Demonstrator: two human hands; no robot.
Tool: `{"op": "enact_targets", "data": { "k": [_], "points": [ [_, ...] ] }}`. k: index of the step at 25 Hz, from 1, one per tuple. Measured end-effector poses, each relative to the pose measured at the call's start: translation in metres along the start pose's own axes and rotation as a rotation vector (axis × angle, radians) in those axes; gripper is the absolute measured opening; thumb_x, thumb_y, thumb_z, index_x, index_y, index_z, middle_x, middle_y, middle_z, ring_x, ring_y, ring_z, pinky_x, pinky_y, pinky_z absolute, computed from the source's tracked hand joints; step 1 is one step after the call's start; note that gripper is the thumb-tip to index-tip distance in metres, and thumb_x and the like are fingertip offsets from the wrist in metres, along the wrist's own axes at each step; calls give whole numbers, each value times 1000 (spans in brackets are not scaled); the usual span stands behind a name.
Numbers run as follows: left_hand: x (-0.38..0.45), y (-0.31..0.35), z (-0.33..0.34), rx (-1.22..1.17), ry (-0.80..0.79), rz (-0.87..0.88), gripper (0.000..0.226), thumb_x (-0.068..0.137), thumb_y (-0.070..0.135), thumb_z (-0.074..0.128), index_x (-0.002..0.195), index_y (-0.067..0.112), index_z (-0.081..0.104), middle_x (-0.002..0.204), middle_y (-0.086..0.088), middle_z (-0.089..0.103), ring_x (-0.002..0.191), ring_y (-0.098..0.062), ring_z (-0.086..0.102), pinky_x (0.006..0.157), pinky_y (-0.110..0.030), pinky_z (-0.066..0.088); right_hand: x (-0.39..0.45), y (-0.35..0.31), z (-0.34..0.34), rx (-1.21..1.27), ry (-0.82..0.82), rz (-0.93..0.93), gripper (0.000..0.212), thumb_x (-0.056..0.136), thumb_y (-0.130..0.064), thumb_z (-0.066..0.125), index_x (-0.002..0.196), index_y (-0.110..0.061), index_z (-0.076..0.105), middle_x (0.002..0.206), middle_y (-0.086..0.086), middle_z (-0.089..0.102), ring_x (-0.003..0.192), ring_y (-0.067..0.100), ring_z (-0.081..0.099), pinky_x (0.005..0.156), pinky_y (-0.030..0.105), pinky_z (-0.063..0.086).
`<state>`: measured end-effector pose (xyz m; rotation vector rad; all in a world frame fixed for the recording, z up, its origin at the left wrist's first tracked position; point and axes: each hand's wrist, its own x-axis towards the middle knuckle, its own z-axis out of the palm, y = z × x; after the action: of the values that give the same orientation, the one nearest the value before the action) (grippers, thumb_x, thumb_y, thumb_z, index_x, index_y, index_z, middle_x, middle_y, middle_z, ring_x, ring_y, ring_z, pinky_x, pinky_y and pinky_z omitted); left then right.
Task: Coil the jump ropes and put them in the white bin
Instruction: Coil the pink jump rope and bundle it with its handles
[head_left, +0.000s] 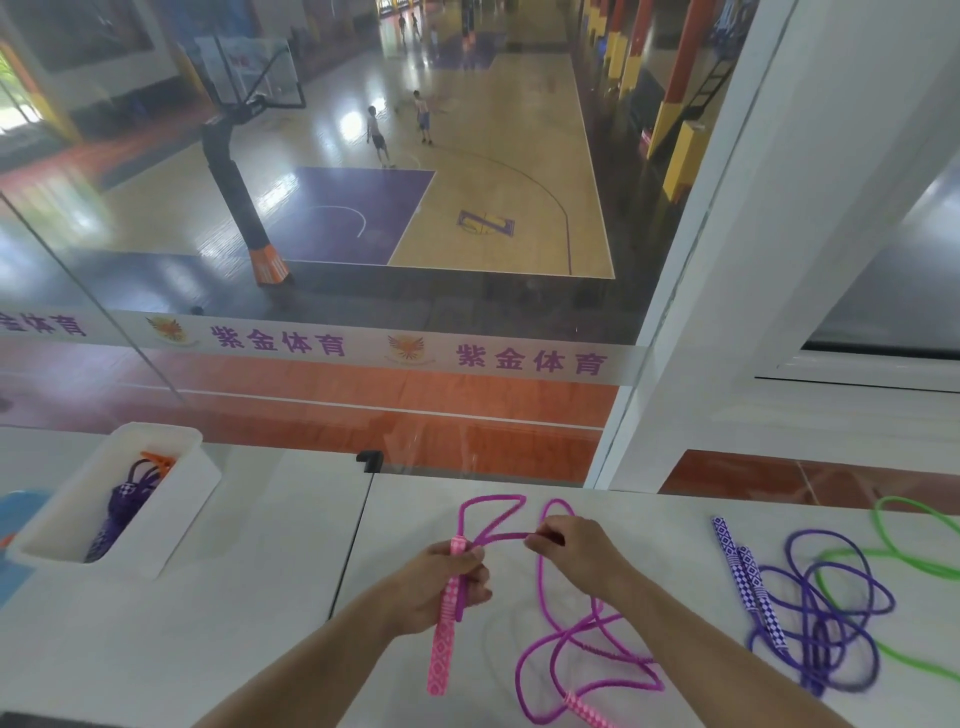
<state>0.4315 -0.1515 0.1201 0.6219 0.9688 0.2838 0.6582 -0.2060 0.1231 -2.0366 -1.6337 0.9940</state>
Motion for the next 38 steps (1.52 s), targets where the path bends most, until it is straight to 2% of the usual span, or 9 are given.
{"op": "enact_targets", "data": {
  "k": [3, 6, 12, 16, 22, 29, 33, 35, 38],
  "points": [
    [0, 17, -32, -204, 125, 73, 9, 96, 5, 58, 99, -2, 63, 72, -10, 60, 46, -12, 53, 52, -29, 57, 0, 24, -17, 25, 75, 69, 17, 100, -31, 57, 94, -17, 66, 84, -3, 66, 76, 8, 60, 63, 11, 40],
    [5, 27, -60, -312, 275, 151, 13, 100, 12, 54, 95, 4, 63, 63, -2, 57, 41, -8, 46, 41, -23, 44, -4, 41, -23, 72, 185, 156, 16, 103, -27, 52, 94, -20, 63, 87, -2, 66, 79, 7, 60, 64, 11, 41],
    [18, 13, -31, -227, 271, 60, 6, 97, 12, 57, 91, 10, 55, 59, 0, 45, 45, -13, 39, 49, -28, 38, -5, 17, 12, 454, 109, 242, 21, 104, -20, 42, 98, -16, 62, 68, -2, 53, 55, 10, 45, 56, 30, 37],
    [23, -8, 11, -44, 162, 57, 16, 102, 20, 57, 109, 6, 54, 66, -2, 51, 54, -14, 44, 55, -31, 40, -8, -14, 30, 456, -8, 142, 18, 106, -24, 43, 105, -19, 60, 60, -8, 46, 44, 3, 37, 47, 19, 32],
    [33, -26, 34, 116, 170, 93, 37, 103, 38, 53, 109, 3, 60, 68, -7, 52, 54, -16, 44, 56, -33, 43, -7, -23, 30, 232, -106, 77, 27, 105, -32, 42, 95, -23, 65, 88, -12, 66, 78, 1, 61, 70, 12, 45],
    [35, -14, 31, -71, 254, 110, 32, 95, 26, 68, 112, -1, 63, 78, -11, 56, 61, -18, 49, 58, -34, 47, -11, -14, 19, 131, -194, 97, 28, 102, -34, 46, 92, -21, 69, 86, 1, 68, 67, 12, 54, 65, 26, 44],
    [32, 22, -9, -344, 249, 232, 20, 99, 14, 57, 104, -4, 62, 82, -15, 68, 75, -25, 66, 78, -41, 58, -25, 6, -5, 188, -244, 97, 26, 103, -31, 48, 98, -20, 70, 75, -9, 61, 63, 5, 51, 64, 18, 40],
    [28, 33, -24, -407, 223, 229, 13, 100, 13, 55, 94, 2, 59, 70, -10, 60, 58, -21, 62, 68, -39, 59, -31, 16, -13, 159, -289, 78, 24, 103, -33, 49, 100, -24, 71, 87, -12, 66, 75, 4, 59, 72, 17, 44],
    [29, 28, -22, -92, 227, 155, 16, 99, 20, 61, 93, 6, 57, 65, -3, 52, 48, -14, 47, 51, -31, 50, -29, 10, -14, 126, -330, 20, 18, 98, -40, 57, 100, -30, 72, 94, -11, 71, 87, 6, 65, 82, 22, 51]
  ]
}}
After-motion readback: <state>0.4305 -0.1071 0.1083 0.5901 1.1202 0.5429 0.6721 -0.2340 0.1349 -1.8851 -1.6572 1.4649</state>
